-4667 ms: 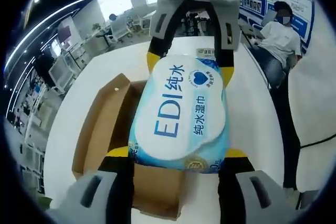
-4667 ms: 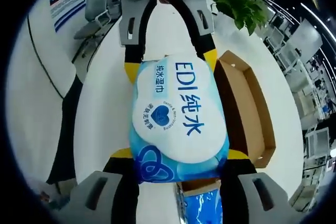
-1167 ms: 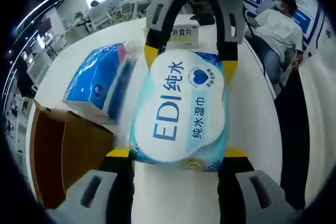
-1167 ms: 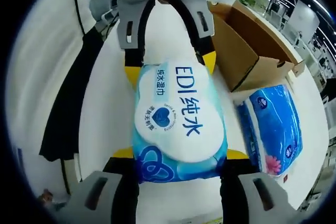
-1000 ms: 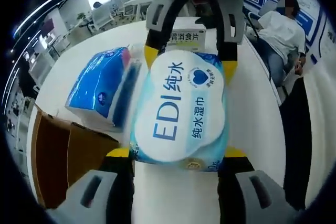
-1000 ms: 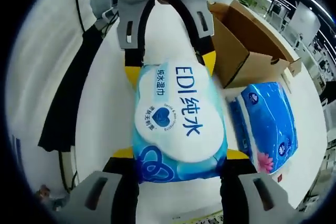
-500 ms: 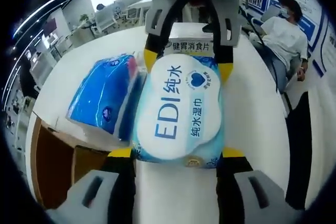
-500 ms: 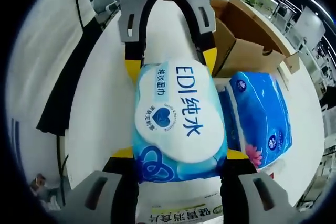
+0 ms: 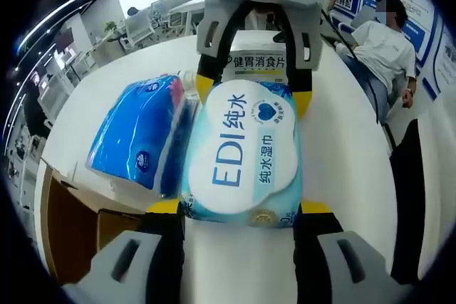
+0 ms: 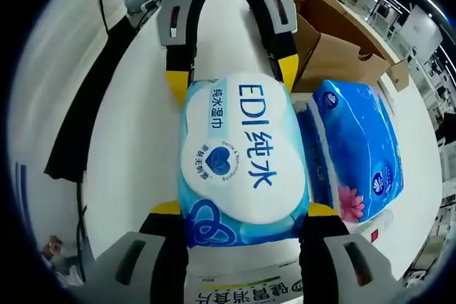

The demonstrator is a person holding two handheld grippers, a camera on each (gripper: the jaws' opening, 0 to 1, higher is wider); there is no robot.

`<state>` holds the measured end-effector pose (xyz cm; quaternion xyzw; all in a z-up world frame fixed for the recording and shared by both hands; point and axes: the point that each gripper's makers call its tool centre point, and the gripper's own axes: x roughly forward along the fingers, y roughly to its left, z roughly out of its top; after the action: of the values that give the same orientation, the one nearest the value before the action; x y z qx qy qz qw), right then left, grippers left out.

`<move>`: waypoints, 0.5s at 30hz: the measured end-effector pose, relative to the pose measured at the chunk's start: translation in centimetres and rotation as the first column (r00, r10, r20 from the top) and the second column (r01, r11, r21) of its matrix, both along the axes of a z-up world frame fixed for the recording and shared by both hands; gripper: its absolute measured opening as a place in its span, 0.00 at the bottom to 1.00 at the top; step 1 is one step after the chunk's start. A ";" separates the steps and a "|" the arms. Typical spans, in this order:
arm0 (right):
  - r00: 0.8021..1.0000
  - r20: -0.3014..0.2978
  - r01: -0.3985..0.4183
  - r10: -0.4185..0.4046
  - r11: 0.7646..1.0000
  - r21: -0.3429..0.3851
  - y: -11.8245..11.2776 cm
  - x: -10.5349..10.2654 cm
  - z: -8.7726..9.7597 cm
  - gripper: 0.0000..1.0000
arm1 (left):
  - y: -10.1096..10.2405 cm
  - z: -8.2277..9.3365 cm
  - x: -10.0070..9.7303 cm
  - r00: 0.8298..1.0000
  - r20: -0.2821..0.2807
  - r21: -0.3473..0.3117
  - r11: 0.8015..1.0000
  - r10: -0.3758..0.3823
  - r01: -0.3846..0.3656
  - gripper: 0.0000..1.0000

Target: Operate the shoe box by opening the lid, removing the specified soft item, and placing it in the target area until the item is outside and the box remains undamaged.

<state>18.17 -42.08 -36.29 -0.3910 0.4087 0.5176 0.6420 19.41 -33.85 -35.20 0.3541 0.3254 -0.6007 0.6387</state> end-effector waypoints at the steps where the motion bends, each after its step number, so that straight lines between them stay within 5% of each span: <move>1: 1.000 0.000 0.000 0.000 1.000 0.001 0.0 0.0 0.0 0.61 | 0.0 0.0 0.0 1.000 0.002 -0.005 1.000 0.003 -0.003 0.62; 15: 1.000 0.010 0.015 -0.015 1.000 -0.025 0.0 0.0 -0.3 0.65 | 0.3 0.6 0.0 0.998 0.055 -0.053 0.998 0.030 -0.027 0.61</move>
<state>18.20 -42.06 -36.56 -0.3986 0.4147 0.5057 0.6429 19.45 -33.57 -34.59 0.3493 0.2965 -0.5898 0.6650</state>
